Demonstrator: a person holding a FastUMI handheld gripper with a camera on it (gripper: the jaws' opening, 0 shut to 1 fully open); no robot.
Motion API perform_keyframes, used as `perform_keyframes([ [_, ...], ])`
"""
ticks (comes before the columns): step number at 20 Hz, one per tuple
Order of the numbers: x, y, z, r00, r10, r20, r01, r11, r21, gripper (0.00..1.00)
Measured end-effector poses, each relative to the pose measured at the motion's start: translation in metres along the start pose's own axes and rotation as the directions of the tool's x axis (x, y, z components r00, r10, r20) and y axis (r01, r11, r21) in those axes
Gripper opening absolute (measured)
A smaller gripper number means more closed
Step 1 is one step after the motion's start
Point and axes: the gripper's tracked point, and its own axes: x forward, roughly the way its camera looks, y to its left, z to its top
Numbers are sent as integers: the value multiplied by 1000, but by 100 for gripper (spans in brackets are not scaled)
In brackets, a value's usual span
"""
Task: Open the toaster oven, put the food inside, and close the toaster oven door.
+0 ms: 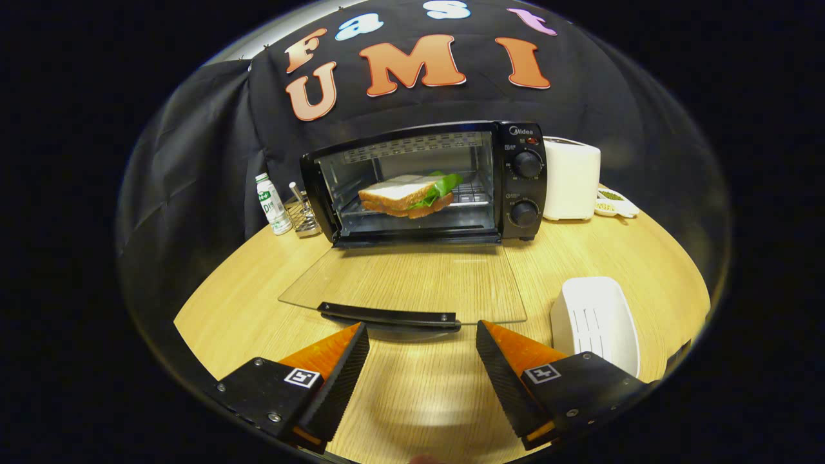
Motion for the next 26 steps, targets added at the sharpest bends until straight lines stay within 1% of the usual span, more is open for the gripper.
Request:
perform_keyframes([
  [2, 5, 2, -10, 999, 12, -33, -12, 1000, 9, 99],
  [5, 15, -5, -6, 999, -21, -29, 20, 999, -39, 99],
  [7, 21, 1, -14, 998, -18, -66, 15, 999, -51, 99],
  [8, 23, 7, -16, 997, -4, -73, 0, 999, -48, 99],
  [11, 29, 17, -7, 998, -4, -69, -1, 997, -80, 99],
  [13, 31, 19, -8, 996, -21, -90, 11, 995, -103, 99],
  [14, 31, 21, -6, 996, -28, -82, 18, 993, -121, 100],
  [16, 25, 22, 7, 998, -37, -43, 30, 987, -158, 100],
  [18, 22, 26, 24, 1000, -26, 3, 26, 984, -175, 100],
  [22, 28, 37, 55, 999, 11, 42, -6, 993, -120, 100],
  [26, 28, 39, 96, 994, -9, 107, 20, 994, -111, 100],
])
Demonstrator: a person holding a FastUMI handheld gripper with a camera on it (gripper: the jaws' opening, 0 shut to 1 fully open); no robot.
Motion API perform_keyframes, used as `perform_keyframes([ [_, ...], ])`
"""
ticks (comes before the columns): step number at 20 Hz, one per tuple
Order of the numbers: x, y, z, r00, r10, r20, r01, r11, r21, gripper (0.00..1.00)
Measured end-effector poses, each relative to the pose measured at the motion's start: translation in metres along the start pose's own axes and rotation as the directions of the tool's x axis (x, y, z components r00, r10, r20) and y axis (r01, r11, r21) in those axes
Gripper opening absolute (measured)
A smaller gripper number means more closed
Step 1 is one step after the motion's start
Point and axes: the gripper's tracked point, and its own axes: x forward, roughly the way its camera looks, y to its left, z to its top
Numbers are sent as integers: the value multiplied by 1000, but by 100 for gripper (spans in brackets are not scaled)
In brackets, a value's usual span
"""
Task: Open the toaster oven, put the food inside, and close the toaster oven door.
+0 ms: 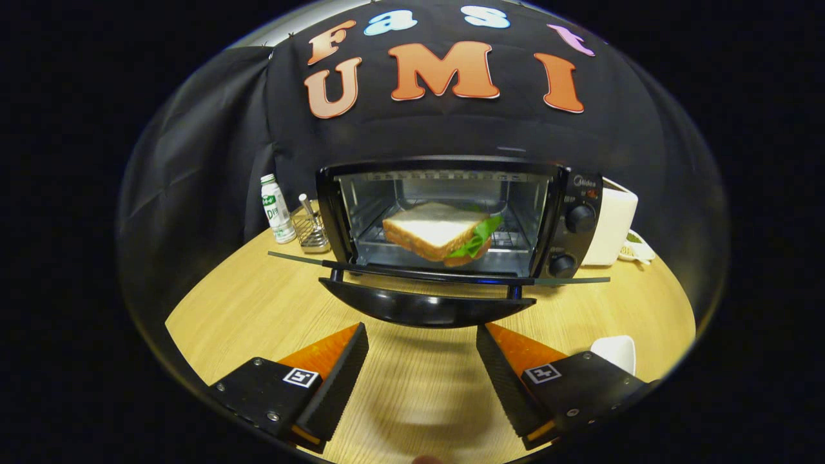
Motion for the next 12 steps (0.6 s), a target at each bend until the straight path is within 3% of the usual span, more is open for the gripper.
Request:
perform_keyframes([
  [6, -2, 5, 65, 993, -14, 119, 16, 1000, -18, 99],
  [12, -20, 2, 120, 960, -44, 276, 71, 994, -87, 100],
])
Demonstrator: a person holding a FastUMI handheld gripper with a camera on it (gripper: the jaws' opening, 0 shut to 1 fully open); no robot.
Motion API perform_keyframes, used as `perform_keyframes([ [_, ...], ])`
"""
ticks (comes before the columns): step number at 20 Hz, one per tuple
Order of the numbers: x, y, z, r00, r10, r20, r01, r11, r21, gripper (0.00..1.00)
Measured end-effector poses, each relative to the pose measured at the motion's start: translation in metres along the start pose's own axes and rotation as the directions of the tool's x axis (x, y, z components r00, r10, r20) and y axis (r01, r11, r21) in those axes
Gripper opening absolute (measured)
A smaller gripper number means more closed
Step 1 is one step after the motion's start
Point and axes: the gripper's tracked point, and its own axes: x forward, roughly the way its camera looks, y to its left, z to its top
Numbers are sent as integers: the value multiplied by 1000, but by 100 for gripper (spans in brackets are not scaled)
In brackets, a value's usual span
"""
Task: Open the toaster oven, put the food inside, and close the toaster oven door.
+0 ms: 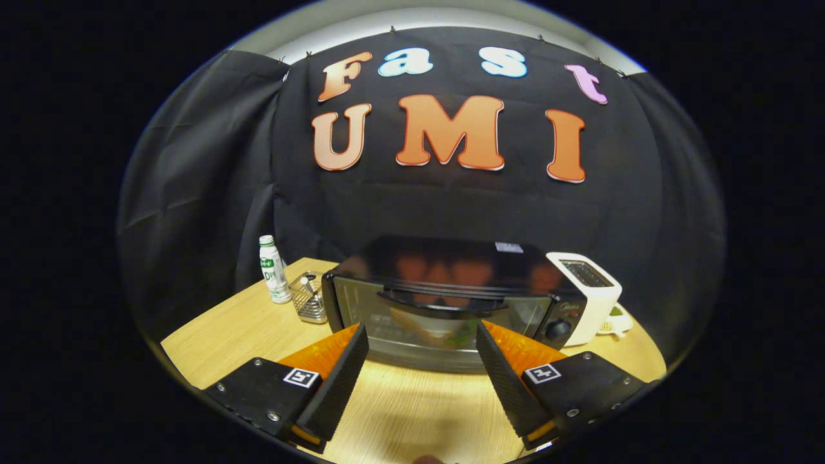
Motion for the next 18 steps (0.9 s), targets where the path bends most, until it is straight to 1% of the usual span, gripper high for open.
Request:
perform_keyframes([
  [5, -36, -9, 53, 987, -18, 158, 26, 999, -47, 100],
  [10, -92, -22, 113, 956, -24, 293, 42, 998, -54, 100],
  [18, -176, -36, 185, 908, -22, 418, 66, 994, -92, 99],
])
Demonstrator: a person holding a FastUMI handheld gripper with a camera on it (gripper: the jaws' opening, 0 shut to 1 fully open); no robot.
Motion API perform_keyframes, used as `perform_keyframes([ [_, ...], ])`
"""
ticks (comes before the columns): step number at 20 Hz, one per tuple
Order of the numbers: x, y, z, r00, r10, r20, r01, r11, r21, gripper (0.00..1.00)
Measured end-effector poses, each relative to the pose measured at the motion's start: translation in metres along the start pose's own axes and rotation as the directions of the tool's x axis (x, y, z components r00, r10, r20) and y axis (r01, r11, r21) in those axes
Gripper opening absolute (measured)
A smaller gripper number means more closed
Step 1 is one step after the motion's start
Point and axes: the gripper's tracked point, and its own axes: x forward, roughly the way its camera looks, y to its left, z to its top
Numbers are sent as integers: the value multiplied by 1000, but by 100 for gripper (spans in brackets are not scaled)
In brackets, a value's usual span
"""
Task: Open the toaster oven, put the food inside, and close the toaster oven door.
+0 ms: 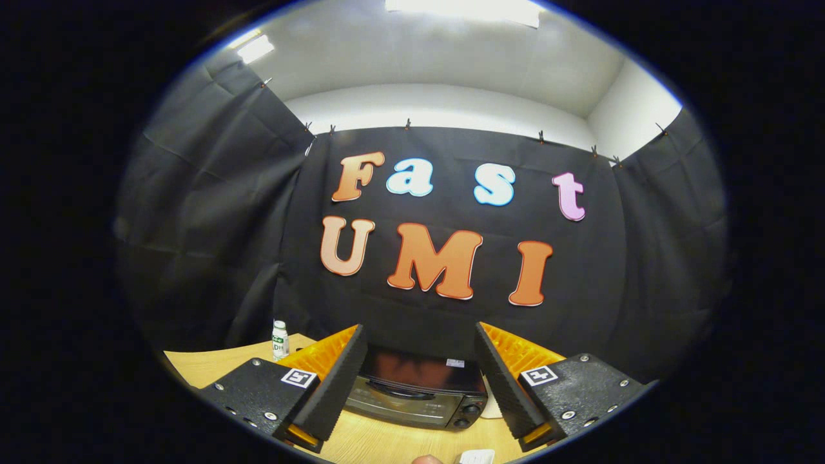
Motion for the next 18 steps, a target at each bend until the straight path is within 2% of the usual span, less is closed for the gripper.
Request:
perform_keyframes([
  [8, -31, -24, 63, 998, 1, 58, -3, 999, 40, 99],
  [18, -46, -69, 84, 994, -60, 91, 56, 998, 43, 99],
])
